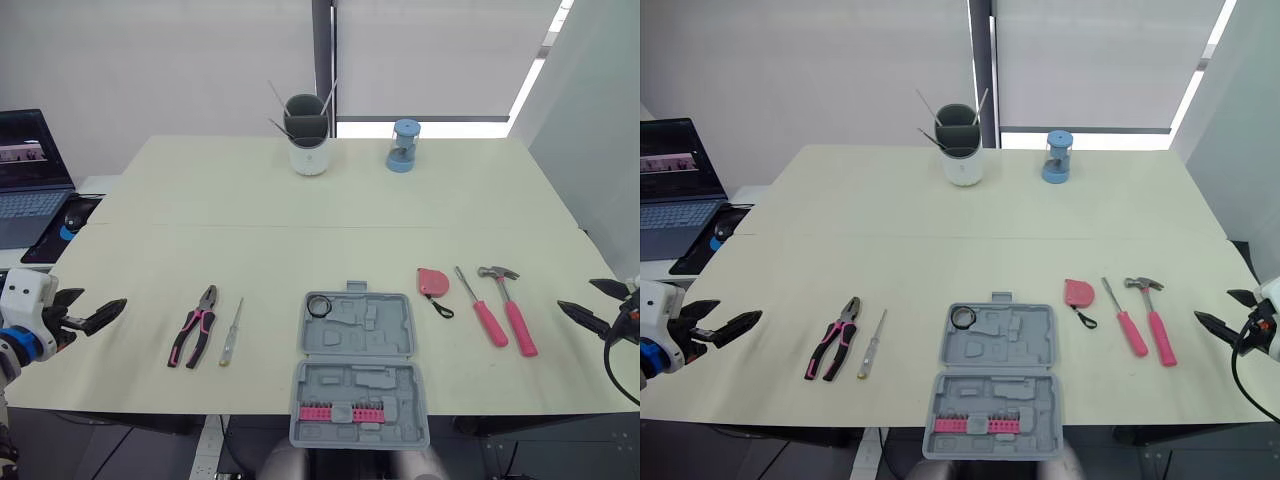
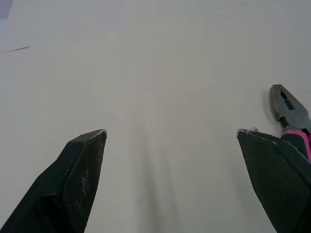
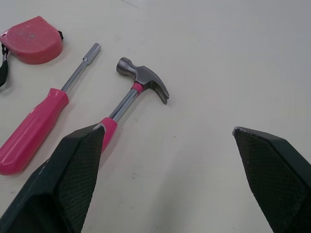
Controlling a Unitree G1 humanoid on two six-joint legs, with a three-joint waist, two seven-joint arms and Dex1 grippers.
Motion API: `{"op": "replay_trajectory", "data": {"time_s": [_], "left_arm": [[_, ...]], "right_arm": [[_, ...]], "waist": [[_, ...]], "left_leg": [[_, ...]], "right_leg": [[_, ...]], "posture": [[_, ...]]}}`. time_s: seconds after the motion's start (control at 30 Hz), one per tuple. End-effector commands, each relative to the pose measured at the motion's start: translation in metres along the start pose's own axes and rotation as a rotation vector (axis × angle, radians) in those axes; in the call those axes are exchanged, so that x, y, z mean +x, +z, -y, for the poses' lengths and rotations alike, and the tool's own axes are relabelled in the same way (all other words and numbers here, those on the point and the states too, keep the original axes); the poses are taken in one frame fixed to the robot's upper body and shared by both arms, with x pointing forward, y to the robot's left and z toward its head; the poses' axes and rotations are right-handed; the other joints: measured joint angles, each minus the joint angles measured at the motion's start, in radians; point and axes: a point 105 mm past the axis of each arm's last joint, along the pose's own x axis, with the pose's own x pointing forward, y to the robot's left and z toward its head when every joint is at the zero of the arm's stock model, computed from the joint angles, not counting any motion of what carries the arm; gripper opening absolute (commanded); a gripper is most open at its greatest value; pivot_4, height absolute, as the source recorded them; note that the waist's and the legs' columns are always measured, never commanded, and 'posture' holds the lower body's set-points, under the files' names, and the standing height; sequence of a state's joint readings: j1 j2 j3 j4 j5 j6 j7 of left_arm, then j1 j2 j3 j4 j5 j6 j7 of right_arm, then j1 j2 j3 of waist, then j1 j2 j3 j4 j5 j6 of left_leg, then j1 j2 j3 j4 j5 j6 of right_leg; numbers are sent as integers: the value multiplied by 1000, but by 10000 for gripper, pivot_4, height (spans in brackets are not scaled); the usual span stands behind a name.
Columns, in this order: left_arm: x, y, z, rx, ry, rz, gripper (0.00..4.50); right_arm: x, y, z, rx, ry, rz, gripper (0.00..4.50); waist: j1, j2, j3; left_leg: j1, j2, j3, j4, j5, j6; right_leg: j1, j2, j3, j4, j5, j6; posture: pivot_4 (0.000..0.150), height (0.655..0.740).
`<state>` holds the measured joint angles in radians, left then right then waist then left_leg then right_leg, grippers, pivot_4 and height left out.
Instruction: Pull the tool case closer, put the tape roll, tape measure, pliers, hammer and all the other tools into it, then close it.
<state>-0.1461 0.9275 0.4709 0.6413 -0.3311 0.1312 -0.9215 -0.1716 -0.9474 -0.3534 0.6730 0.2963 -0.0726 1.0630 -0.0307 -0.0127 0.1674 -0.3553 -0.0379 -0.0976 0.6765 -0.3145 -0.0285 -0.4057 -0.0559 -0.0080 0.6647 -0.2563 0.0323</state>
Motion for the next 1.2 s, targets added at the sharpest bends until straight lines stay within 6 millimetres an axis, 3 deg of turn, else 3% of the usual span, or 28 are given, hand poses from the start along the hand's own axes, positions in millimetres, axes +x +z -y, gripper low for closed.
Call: {"op": "replay_trajectory", "data": {"time_s": [0.03,0.33,0.87,1.03,1.2], "left_arm": [[0,15,-2,31,7,32,44507],[-1,18,1,42,1,32,44507],[-5,24,11,52,-4,48,44507],[-5,60,46,89,-123,136,44507],[6,106,127,172,-395,236,44507]], "right_arm": [[-6,14,9,-35,-38,44,45000],[-2,13,6,-41,-36,44,45000],[17,37,-3,-91,39,90,45000],[36,53,-40,-122,205,102,45000],[51,63,-86,-131,370,87,45000]], "waist": [[1,0,0],[1,0,0],[1,0,0],[2,0,0],[11,0,0]], "left_leg": [[0,0,0,0,0,0],[0,0,0,0,0,0],[0,0,0,0,0,0],[0,1,-1,0,0,0],[-1,1,-3,0,0,0]], "right_leg": [[0,0,0,0,0,0],[0,0,0,0,0,0],[0,0,0,0,0,0],[0,0,2,0,0,0],[0,-1,2,-1,0,0]], "posture": [[1500,7400],[1500,7400],[1500,7400],[1500,7400],[1500,7400]]}}
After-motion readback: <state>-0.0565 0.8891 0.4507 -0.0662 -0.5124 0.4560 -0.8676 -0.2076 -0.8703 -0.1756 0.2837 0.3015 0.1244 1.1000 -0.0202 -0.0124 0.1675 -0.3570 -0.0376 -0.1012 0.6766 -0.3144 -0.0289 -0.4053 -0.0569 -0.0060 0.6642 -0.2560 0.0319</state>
